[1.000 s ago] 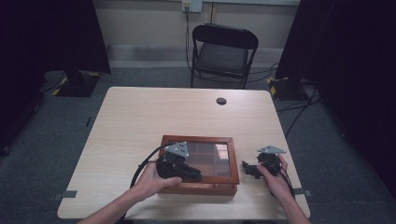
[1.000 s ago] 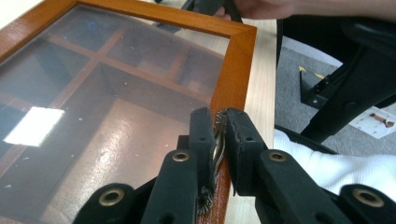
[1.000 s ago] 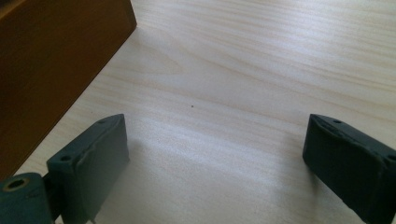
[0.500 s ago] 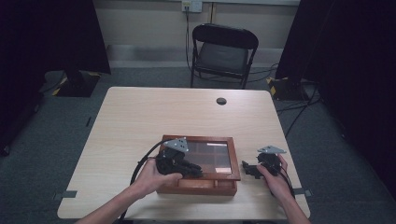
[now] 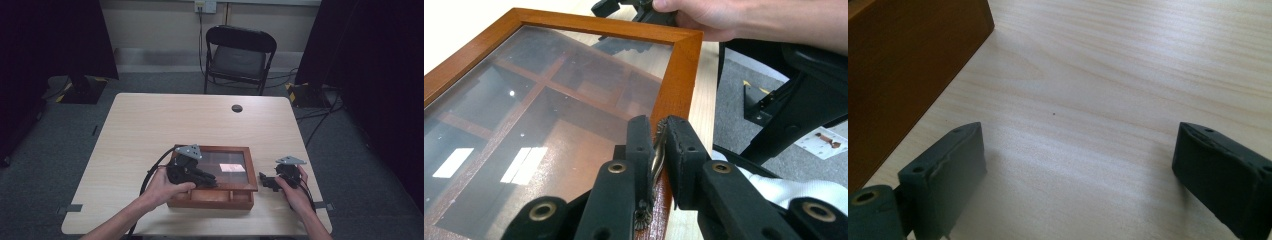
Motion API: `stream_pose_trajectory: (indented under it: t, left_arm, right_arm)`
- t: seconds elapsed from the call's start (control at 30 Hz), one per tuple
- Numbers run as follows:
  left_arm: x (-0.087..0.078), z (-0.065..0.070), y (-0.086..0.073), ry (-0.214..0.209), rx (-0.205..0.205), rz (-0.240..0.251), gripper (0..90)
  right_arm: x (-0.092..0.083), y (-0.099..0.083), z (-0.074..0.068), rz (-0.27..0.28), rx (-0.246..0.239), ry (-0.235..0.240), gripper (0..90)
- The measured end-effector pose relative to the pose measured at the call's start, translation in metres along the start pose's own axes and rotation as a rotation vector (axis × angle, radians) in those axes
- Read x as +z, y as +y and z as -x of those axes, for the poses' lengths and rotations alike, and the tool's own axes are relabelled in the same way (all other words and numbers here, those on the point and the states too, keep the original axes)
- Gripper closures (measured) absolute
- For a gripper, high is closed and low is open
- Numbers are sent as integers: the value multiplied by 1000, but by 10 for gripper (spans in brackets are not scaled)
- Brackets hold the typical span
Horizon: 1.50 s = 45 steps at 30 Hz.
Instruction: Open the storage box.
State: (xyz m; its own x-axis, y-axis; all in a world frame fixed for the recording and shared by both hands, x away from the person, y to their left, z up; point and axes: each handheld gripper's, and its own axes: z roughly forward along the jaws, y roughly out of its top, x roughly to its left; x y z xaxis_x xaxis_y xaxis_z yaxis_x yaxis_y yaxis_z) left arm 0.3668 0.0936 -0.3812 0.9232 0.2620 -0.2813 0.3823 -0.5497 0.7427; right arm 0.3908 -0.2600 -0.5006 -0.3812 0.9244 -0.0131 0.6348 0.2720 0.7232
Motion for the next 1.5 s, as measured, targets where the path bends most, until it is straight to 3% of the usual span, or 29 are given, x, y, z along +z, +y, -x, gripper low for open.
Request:
stream_pose_trajectory:
  t: [0.7, 1.0, 1.5]
  left_arm:
    - [-10, -4, 15, -11, -3, 0, 811]
    - [-14, -5, 23, 6, -13, -13, 811]
    - [-24, -9, 36, 16, -15, 16, 810]
  right_arm:
    - [0, 0, 0, 0, 0, 0, 61]
    - [0, 0, 0, 0, 0, 0, 62]
    - [0, 0, 0, 1, 3, 1, 61]
